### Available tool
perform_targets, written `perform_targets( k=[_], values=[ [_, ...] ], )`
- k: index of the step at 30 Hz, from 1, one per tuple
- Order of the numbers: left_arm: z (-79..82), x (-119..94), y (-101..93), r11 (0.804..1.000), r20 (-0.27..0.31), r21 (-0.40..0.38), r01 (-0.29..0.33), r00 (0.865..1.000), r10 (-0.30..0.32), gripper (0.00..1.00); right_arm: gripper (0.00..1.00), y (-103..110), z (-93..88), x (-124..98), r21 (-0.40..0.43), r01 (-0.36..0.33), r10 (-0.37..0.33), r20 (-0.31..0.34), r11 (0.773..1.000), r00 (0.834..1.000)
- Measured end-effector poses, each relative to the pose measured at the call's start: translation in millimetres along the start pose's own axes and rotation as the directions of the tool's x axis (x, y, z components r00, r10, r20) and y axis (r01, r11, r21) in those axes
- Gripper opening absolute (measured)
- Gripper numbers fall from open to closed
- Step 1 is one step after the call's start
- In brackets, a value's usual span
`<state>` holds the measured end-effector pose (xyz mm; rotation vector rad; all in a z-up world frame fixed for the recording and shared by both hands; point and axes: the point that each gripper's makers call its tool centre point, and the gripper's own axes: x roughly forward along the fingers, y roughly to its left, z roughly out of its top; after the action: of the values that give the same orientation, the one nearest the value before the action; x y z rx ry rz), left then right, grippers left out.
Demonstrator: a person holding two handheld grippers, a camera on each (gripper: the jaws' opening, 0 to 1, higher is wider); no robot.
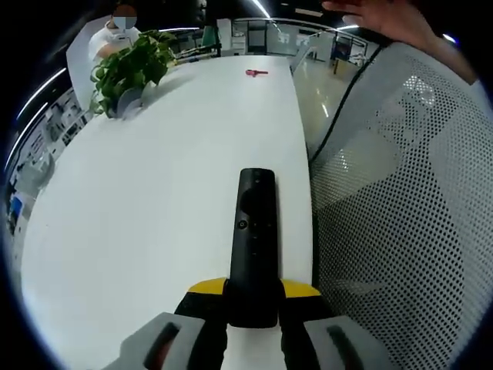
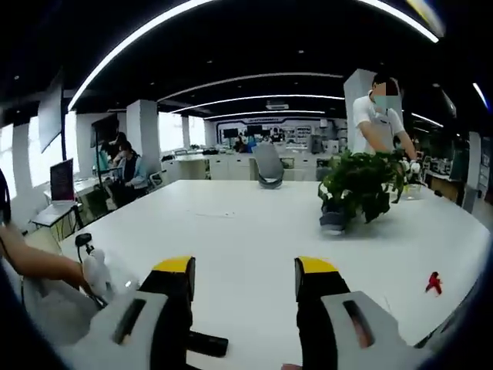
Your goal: Press the specified remote control buttons in sequence, fully releasing each button before pressing the next.
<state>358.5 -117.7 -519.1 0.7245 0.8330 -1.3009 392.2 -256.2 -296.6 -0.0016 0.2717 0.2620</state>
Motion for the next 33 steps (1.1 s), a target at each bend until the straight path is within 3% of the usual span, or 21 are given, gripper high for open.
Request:
perform_targets(
  k=[3,8,11,14,19,33],
  values=[
    [-2.9,-1.6,2.9,1.000,-0.004,-0.005,-0.002,1.000,0.002,0.25,0.62,-14.6,0.3,-2.6,-0.048,0.087,-0.085,0.027,0.995,0.996],
    [-11.8,-7.4,12.9,0.999,-0.012,-0.045,-0.028,1.000,0.027,0.25,0.66,-22.0,-3.0,-1.2,0.040,0.088,-0.089,0.019,0.995,0.996],
    [-12.8,-8.3,16.6,0.998,-0.020,-0.056,-0.032,0.999,0.031,0.25,0.66,-22.7,-8.1,-0.3,0.004,0.107,-0.107,-0.008,0.994,0.994],
    [-12.5,-7.8,16.3,0.997,-0.018,-0.066,-0.035,0.999,0.034,0.24,0.71,-22.0,-5.8,-0.4,-0.075,0.130,-0.130,0.005,0.989,0.992],
    [-12.3,-7.4,17.0,0.997,-0.024,-0.070,-0.038,0.999,0.036,0.24,0.67,-20.0,-13.2,1.9,-0.071,0.110,-0.113,-0.035,0.991,0.993],
    [-13.3,-9.5,21.7,0.998,-0.045,-0.060,-0.013,0.999,0.010,0.24,0.66,-19.5,-18.1,1.9,-0.039,0.094,-0.096,-0.063,0.995,0.993]
  ],
)
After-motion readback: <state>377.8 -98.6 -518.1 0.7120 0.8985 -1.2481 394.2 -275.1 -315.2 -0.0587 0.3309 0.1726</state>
